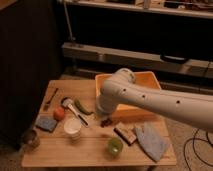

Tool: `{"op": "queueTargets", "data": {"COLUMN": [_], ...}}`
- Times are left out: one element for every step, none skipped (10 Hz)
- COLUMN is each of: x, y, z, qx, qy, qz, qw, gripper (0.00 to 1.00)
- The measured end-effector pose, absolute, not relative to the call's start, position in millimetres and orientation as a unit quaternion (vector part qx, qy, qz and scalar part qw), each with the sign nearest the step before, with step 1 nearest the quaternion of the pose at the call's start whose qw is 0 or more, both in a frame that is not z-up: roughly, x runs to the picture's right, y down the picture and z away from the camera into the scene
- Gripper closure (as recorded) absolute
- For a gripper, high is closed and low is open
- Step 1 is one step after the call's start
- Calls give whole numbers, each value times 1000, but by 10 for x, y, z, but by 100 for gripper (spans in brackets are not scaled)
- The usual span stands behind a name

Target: Place grapes in paper cup

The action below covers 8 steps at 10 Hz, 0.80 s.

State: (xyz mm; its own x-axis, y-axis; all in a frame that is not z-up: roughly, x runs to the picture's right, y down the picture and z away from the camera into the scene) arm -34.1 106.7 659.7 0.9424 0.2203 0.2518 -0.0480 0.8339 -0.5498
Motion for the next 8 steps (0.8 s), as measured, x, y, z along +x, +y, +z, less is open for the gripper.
{"op": "queueTargets", "data": {"x": [-327, -332, -390, -526, -632, -675, -708, -769], "y": [923, 854, 780, 690, 617, 573, 534, 496], "z": [6601, 6597, 6579, 6543, 6508, 6484, 6467, 6452], "qx": [-276, -274, -274, -274, -274, -273, -272, -272], "qy": [-170, -192, -218, -241, -255, -259, -261, -265], "qz": [81, 89, 96, 95, 91, 88, 84, 79], "qw": [943, 938, 932, 926, 923, 922, 922, 922], "gripper": [100, 100, 100, 100, 100, 100, 100, 100]}}
